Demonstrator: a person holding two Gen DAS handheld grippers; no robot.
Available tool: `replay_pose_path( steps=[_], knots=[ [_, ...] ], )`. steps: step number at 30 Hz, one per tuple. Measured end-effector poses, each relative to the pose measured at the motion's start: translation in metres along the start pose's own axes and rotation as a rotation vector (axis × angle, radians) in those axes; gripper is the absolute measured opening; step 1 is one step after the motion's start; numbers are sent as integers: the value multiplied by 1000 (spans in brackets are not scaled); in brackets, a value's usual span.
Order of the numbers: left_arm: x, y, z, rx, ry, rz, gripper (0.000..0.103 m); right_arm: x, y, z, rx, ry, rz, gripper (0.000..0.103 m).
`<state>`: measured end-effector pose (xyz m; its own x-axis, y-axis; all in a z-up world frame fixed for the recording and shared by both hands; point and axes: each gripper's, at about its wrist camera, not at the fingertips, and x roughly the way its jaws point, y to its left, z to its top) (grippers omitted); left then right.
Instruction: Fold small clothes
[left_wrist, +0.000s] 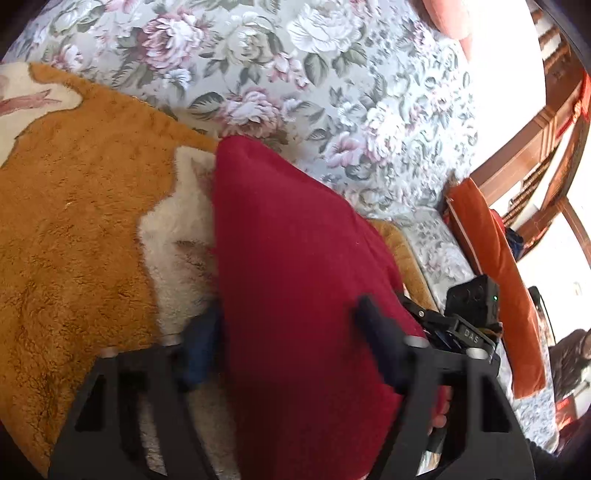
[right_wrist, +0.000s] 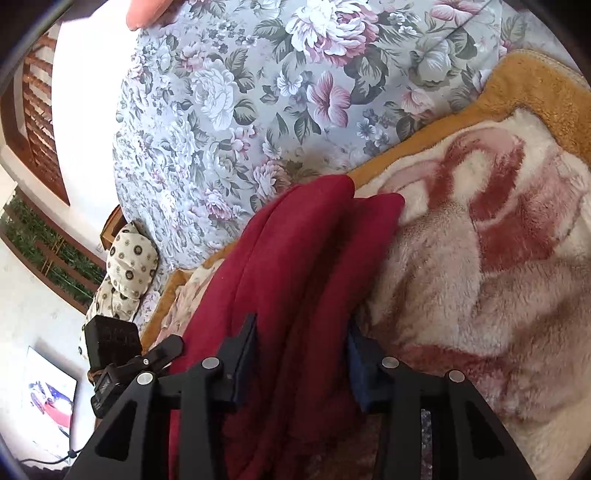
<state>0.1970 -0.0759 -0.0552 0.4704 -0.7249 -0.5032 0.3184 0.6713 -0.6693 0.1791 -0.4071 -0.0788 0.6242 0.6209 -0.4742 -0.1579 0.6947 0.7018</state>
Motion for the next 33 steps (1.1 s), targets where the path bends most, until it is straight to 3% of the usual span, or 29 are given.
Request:
replay_pose_path(
  steps=[3, 6, 11, 14, 16, 18, 19, 20, 21, 23, 25, 27, 30, 33],
  knots=[
    [-4, 7, 3, -51, -11, -16, 38, 1, 6, 3, -13, 12, -27, 40],
    [-15, 3, 5, -37, -27, 10, 35, -1, 23, 4, -25, -13, -38, 28],
    [-58, 11, 19, -37, -102, 43, 34, 17, 58, 2, -50, -48, 25, 27],
    [-87, 20, 30, 2, -132, 107, 35, 41, 79, 1, -64, -41, 65, 27],
    [-87, 28, 32, 3, -94, 166, 41, 62, 82, -3, -55, -8, 30, 31],
    [-72, 38, 28, 7, -14, 244, 55, 77, 69, -11, -16, 34, -36, 38],
    [-66, 41, 23, 6, 1, 261, 60, 74, 60, -14, 29, 6, 7, 40],
    [-67, 44, 16, 3, -29, 254, 71, 68, 59, -14, 37, -16, 10, 40],
    [-70, 46, 8, 4, -71, 257, 75, 62, 59, -15, 38, -30, -16, 42],
    [-75, 46, 3, -2, -96, 264, 75, 54, 60, -21, 19, -23, -31, 42],
    [-89, 43, 3, 10, -148, 278, 75, 44, 67, -27, -18, -7, -97, 42],
    [-111, 33, 2, 51, -233, 347, 73, 34, 81, -32, -91, 5, -188, 42],
    [-139, 17, -12, 96, -343, 329, 71, 12, 132, -45, -373, -19, -228, 42],
    [-134, -6, -24, 198, -300, 260, 61, 7, 187, -52, -599, -42, -193, 42]
  ],
)
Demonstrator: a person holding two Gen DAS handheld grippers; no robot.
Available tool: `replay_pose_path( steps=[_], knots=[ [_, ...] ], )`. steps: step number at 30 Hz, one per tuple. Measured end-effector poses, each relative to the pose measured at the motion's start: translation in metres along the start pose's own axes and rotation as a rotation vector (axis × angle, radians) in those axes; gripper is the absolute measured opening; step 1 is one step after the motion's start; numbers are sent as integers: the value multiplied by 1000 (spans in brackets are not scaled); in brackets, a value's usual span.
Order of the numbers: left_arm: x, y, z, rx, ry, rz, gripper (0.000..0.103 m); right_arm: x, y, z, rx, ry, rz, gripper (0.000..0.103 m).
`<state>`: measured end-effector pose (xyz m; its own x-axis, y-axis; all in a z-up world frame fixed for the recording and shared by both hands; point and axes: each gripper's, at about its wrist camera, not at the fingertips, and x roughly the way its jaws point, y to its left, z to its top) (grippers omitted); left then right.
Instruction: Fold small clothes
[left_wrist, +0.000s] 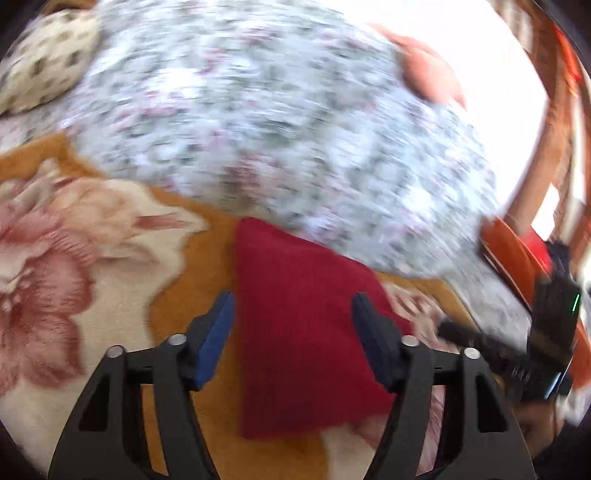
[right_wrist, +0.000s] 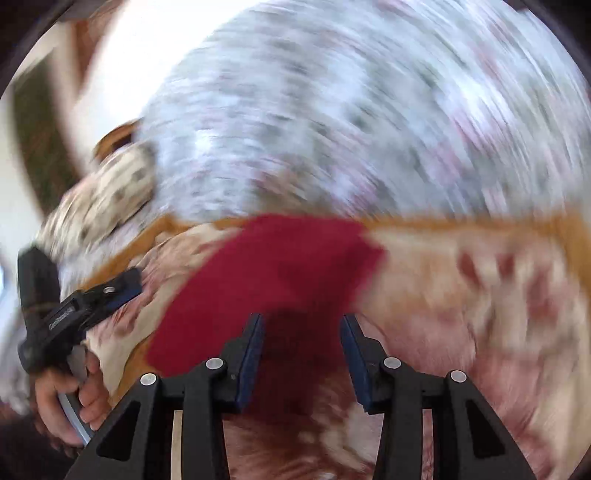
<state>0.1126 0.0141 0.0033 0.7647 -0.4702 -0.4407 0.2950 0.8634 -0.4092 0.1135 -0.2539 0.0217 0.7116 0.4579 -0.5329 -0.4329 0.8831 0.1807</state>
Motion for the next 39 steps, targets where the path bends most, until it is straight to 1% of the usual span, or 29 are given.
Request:
replay_pose_path(
  steps=[1, 2, 3, 4, 5, 6, 7, 9, 10, 12, 14, 15, 16, 18, 19, 20, 21, 22, 23, 24, 26, 28, 29, 31, 34, 36, 38, 39],
  knots=[
    [7, -7, -2, 26, 36, -12, 59, -2, 17, 7, -82, -18, 25, 42],
    [19, -11, -6, 39, 89, -16, 59, 2, 32, 10, -164, -29, 46, 42],
    [32, -12, -9, 36, 143, -14, 59, 14, 37, 8, -216, 4, 60, 42],
    [44, -11, -12, 32, 193, -2, 59, 36, 30, -1, -225, 88, 35, 42],
    [55, -10, -15, 48, 224, 8, 58, 61, 16, -13, -201, 205, -32, 39],
    [56, -13, -15, 65, 223, -4, 58, 75, 2, -26, -157, 262, -37, 35],
    [57, -16, -16, 86, 219, 21, 58, 66, -5, -28, -122, 169, 10, 35],
    [57, -24, -20, 140, 214, 61, 59, 63, -5, -23, -75, 201, -7, 34],
    [56, -27, -21, 157, 212, 74, 60, 57, 3, -18, -75, 203, -40, 34],
    [50, -26, -18, 146, 193, 82, 61, 41, 18, -14, -81, 193, -95, 34],
    [41, -27, -17, 127, 183, 90, 61, 12, 35, -16, -34, 161, -139, 35],
    [34, -27, -18, 125, 184, 122, 61, -1, 43, -21, -5, 157, -157, 38],
    [26, -27, -23, 125, 188, 144, 61, -16, 51, -34, 47, 161, -158, 40],
    [16, -28, -28, 99, 215, 152, 61, -34, 59, -56, 122, 140, -122, 41],
    [12, -28, -31, 81, 235, 146, 61, -41, 67, -76, 166, 122, -96, 41],
    [7, -29, -37, 72, 256, 157, 61, -39, 72, -88, 177, 157, -125, 41],
    [3, -33, -41, 86, 267, 182, 61, -39, 77, -88, 171, 172, -164, 41],
    [-2, -42, -49, 125, 284, 214, 61, -45, 83, -86, 154, 137, -217, 41],
    [-5, -50, -53, 164, 288, 228, 61, -51, 87, -85, 141, 103, -251, 41],
    [-10, -58, -55, 195, 272, 230, 61, -54, 92, -85, 125, 87, -280, 41],
    [-23, -68, -57, 217, 235, 228, 61, -54, 98, -85, 97, 88, -330, 41],
    [-31, -73, -58, 235, 224, 285, 61, -56, 103, -84, 75, 77, -383, 41],
    [-36, -77, -57, 248, 218, 296, 61, -58, 104, -85, 67, 69, -398, 41],
    [-51, -83, -55, 267, 198, 286, 61, -67, 109, -85, 41, 42, -422, 43],
    [-66, -90, -57, 290, 181, 310, 61, -75, 118, -85, 6, 5, -430, 45],
    [-65, -87, -64, 254, 182, 310, 71, -80, 124, -86, -12, -9, -436, 45],
    [-59, -84, -74, 225, 203, 331, 71, -83, 125, -88, -15, -5, -443, 45],
    [-57, -84, -76, 222, 213, 354, 71, -85, 125, -89, -13, -5, -445, 45]
  ],
)
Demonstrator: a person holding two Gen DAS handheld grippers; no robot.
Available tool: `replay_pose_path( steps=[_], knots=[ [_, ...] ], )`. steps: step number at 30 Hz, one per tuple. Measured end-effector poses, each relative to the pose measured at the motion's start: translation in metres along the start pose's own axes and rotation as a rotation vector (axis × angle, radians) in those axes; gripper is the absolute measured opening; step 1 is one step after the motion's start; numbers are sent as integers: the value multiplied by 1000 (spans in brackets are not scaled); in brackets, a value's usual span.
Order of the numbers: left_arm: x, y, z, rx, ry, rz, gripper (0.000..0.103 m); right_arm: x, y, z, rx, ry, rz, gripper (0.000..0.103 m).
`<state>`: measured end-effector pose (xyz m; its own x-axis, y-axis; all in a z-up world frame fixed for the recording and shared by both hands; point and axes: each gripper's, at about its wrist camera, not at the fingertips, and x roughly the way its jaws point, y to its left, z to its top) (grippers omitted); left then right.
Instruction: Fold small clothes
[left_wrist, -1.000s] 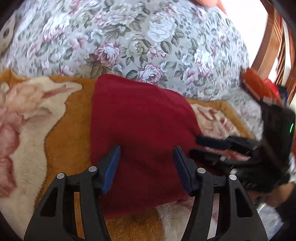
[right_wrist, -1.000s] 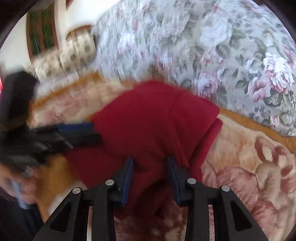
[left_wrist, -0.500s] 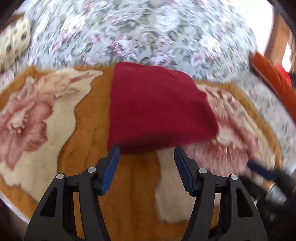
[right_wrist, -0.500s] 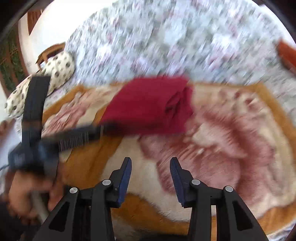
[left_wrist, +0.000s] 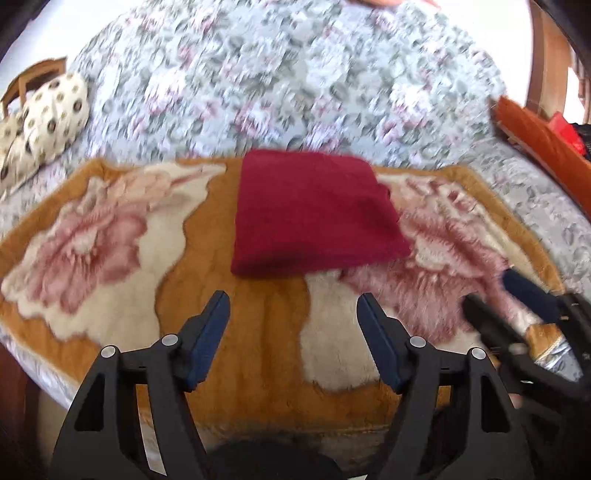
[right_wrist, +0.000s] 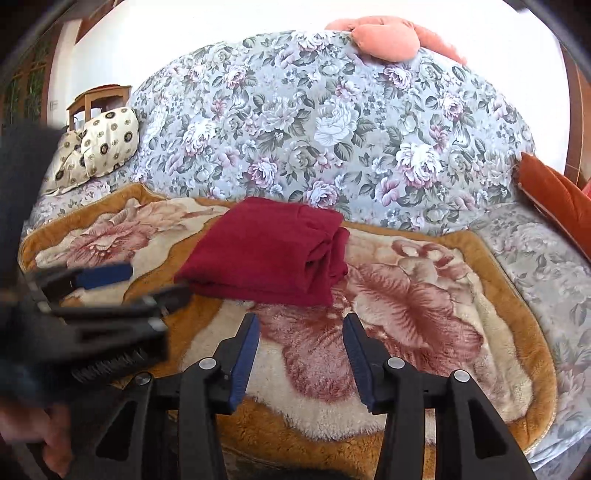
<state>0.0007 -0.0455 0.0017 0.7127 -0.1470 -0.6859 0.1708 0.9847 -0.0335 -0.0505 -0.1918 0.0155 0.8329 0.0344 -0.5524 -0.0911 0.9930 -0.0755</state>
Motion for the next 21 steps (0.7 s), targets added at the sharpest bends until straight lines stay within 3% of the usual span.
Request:
replay_pose_path(
  steps=[1, 3, 15, 21],
  knots=[
    [-1, -1, 0, 3, -6, 46, 71, -4, -3, -2, 10, 2, -2, 45],
    [-8, 0, -1, 3, -34, 70, 71, -12, -8, -7, 37, 1, 0, 45],
    [-43, 16, -11, -56, -111, 32, 72, -48, -3, -26, -1, 13, -23, 46],
    [-32, 25, -17, -53, -104, 42, 72, -44, -5, -36, 8, 29, -10, 49]
  ],
)
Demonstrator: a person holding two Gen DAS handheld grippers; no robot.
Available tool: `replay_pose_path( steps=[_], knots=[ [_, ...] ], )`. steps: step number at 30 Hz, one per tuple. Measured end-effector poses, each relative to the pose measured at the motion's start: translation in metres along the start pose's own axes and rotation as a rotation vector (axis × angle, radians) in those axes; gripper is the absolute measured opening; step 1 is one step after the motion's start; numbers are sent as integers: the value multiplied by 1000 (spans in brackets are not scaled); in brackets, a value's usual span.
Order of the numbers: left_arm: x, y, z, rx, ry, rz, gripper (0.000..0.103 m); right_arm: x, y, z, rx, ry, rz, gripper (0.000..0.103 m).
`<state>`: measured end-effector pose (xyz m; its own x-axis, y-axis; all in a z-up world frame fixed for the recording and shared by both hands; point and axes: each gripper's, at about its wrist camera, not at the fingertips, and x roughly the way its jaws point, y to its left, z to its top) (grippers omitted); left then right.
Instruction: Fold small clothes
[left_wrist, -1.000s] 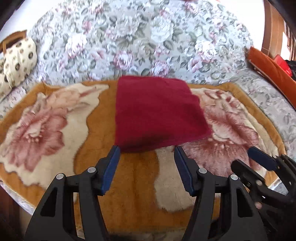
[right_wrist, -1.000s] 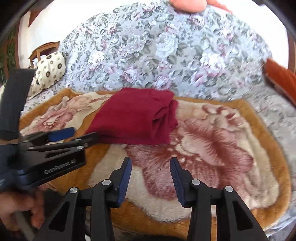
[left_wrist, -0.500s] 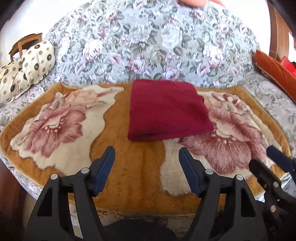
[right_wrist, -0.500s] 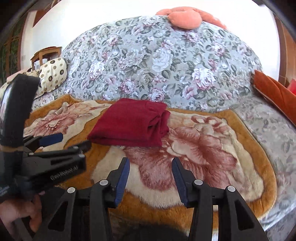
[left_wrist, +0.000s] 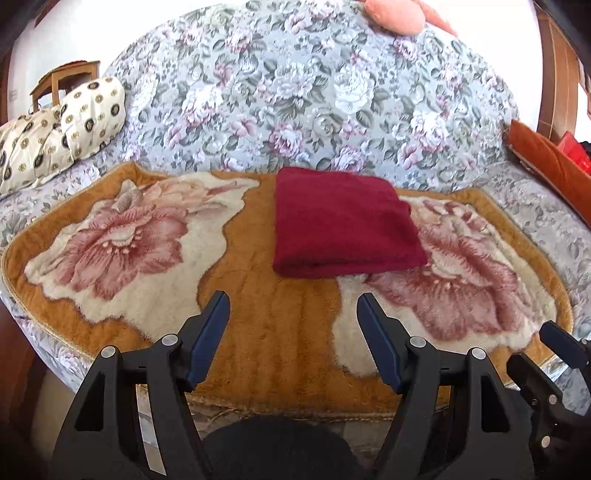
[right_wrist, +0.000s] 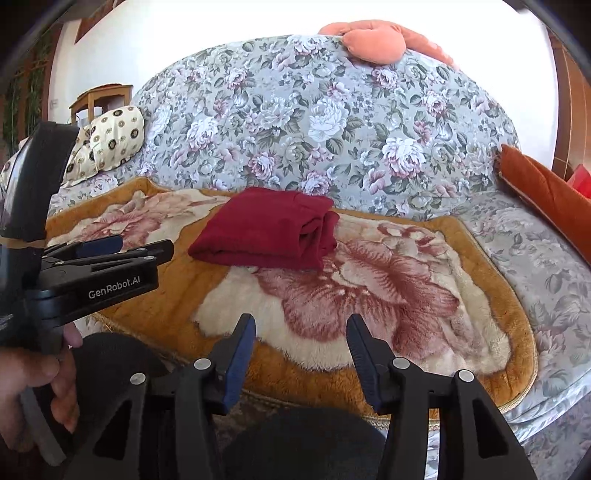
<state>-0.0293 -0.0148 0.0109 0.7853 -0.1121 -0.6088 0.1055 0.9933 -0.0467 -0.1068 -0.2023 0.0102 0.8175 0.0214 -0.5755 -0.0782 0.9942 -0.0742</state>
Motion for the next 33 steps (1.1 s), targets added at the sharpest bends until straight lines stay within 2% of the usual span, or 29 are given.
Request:
replay_pose_path(
  steps=[12, 33],
  knots=[
    [-7, 23, -6, -89, -8, -6, 72, 0, -18, -4, 94, 3, 20, 50],
    [-10, 21, -6, -63, -20, 0, 72, -2, -18, -5, 94, -6, 21, 50]
  ],
)
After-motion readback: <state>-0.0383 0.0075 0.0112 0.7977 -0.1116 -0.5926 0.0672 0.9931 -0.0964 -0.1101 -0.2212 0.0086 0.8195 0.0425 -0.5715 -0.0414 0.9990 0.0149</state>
